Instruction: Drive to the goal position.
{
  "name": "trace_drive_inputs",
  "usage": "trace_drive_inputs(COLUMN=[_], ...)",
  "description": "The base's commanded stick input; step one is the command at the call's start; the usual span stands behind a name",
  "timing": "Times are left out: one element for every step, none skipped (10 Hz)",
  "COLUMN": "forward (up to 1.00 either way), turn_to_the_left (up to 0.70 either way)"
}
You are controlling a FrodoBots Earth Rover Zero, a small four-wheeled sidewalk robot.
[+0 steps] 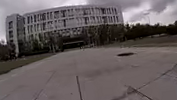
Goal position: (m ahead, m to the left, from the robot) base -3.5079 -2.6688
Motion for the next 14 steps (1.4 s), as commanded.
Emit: trace_drive_inputs(forward=[1.0,1.0,1.0,1.0,1.0,1.0,1.0,1.0,1.0,1.0,1.0,1.0,1.0,1.0], turn_to_the_left=[0.0,0.0,0.0,0.0,0.0,0.0,0.0,0.0,0.0,0.0,0.0,0.0,0.0,0.0])
